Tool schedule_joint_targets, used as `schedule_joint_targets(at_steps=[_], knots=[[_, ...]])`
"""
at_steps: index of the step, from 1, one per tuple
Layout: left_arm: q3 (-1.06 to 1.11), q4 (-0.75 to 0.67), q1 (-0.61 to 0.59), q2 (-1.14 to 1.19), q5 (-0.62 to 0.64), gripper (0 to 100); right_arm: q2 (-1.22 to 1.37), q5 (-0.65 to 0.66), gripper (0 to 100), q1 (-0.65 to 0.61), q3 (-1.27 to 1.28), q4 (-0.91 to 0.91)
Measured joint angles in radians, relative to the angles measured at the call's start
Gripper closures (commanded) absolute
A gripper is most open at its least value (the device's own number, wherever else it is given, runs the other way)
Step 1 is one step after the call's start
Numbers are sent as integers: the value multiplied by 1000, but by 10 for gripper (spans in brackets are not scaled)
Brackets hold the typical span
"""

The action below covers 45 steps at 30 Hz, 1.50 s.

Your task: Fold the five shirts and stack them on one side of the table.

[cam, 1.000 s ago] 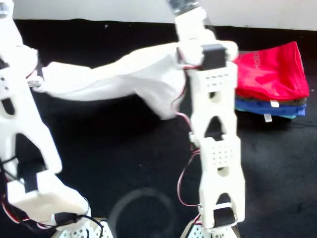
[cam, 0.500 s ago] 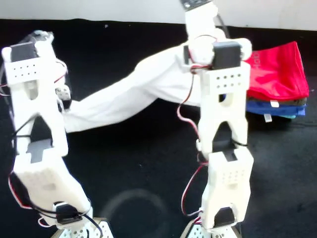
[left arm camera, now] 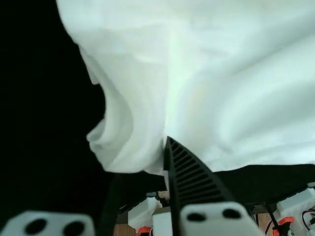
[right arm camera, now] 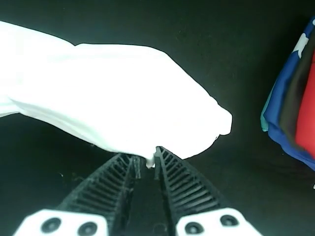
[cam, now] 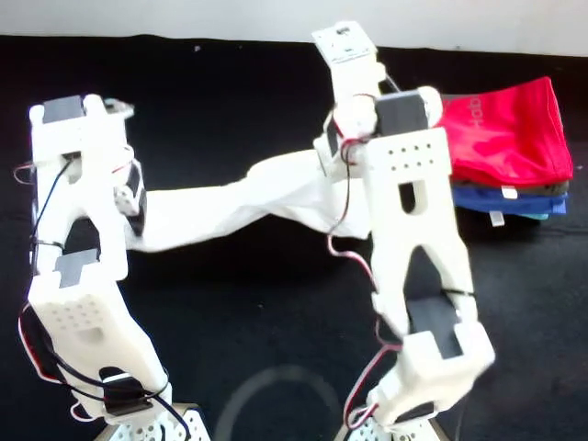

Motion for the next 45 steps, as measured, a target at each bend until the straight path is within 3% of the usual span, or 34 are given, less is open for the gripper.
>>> schedule_joint_targets(at_steps=[9,16,18,23,31,38,45], knots=[[78,0,-104,0,-106,873,-477,0,993,0,832,-388],[123,0,-144,-138,-210,821,-798,0,984,0,1304,-505],[147,0,-130,-157,-216,811,-838,3,934,0,1386,-529],[192,-8,-84,-161,-219,811,-865,98,785,0,1419,-511],[244,-124,-77,-155,-219,811,-868,147,786,0,1224,-358],[282,-187,-77,3,-219,811,-769,147,786,0,1211,-417],[265,-190,-77,18,-219,811,-540,147,786,0,1224,-506]])
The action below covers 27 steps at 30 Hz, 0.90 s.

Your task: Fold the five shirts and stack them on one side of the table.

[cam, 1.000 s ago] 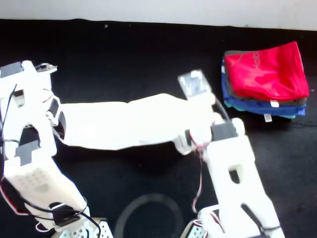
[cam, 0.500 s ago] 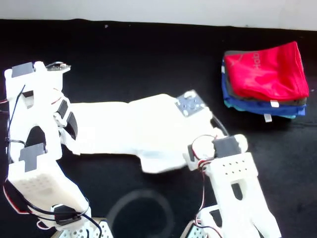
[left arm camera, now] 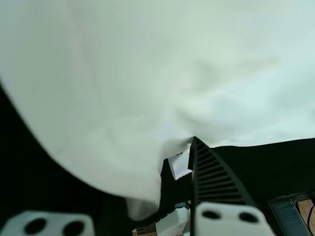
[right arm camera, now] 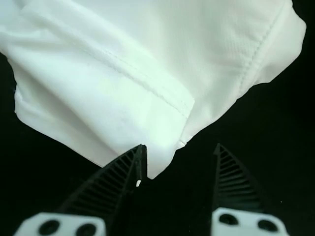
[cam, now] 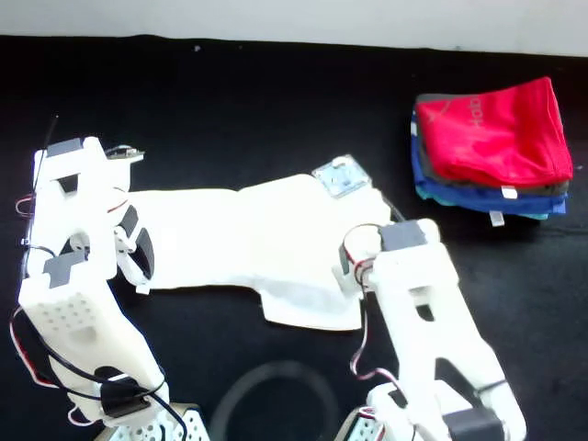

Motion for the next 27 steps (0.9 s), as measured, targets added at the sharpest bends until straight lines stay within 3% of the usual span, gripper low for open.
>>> schedule_joint_targets(at_steps=[16,19,23,27], knots=[[-17,0,0,2,0,811,293,0,871,-69,-121,-75],[-17,0,0,2,0,811,307,0,889,-69,-150,-75],[-17,0,0,2,0,811,307,0,991,-69,-155,-75],[-17,0,0,2,0,811,255,0,992,-64,-155,-75]])
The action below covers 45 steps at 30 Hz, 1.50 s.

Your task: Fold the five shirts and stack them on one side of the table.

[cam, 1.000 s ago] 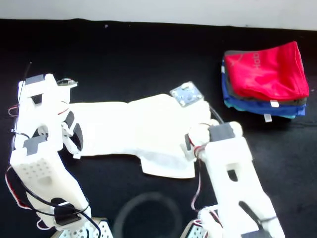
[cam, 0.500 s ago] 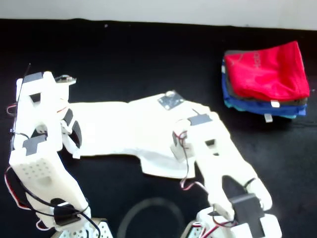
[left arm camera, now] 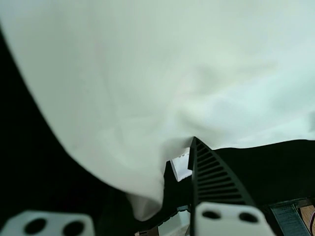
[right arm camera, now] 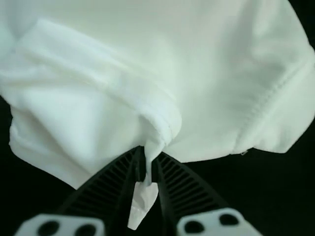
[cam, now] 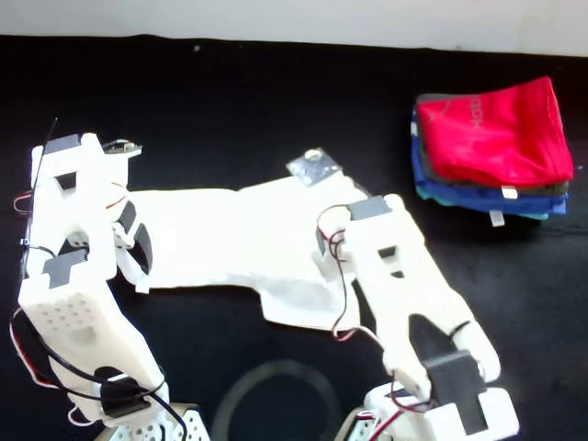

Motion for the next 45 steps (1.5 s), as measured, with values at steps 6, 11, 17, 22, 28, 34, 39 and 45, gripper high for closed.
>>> schedule_joint_targets(at_steps=[6,11,17,22,28,34,39,45], knots=[[-63,92,2,0,0,811,-167,0,992,87,0,2],[-181,178,2,-61,0,811,-290,21,992,160,-31,54],[-201,186,8,-137,0,809,-388,124,992,313,-60,83],[-183,186,98,-140,0,811,-428,132,992,342,-43,98],[-26,180,269,-140,0,808,-440,132,992,342,2,98],[127,11,253,-144,-55,811,-440,132,992,342,2,98],[204,-84,193,-146,-124,811,-440,132,992,342,5,98],[287,-169,175,-150,-144,812,-440,133,992,342,6,98]])
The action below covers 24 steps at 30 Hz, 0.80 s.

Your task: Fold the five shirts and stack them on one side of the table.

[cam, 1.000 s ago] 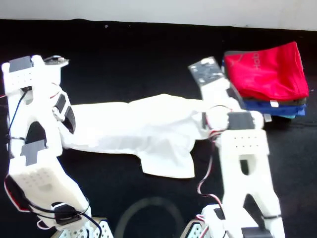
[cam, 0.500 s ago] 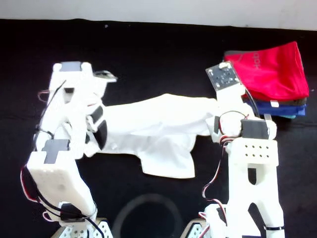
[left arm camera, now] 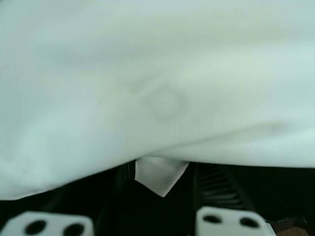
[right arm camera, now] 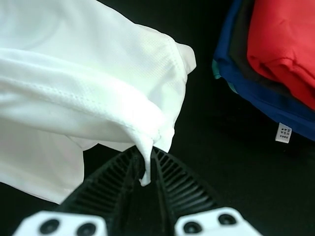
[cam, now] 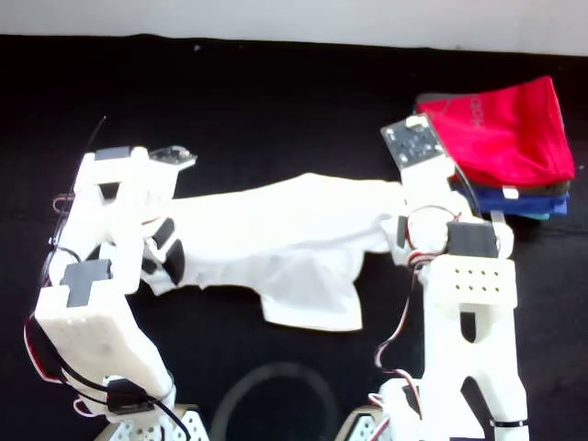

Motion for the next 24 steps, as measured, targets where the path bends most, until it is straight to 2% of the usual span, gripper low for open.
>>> schedule_joint_targets(at_steps=[3,6,12,20,24], knots=[[35,-41,0,-18,-2,848,0,0,992,0,0,0],[44,-51,0,-29,-2,1000,0,0,992,0,0,0],[15,32,0,-101,-2,991,0,0,992,0,0,0],[-144,239,0,-402,-2,992,0,0,992,0,0,-80],[-235,293,0,-509,-2,992,0,0,992,0,-57,-104]])
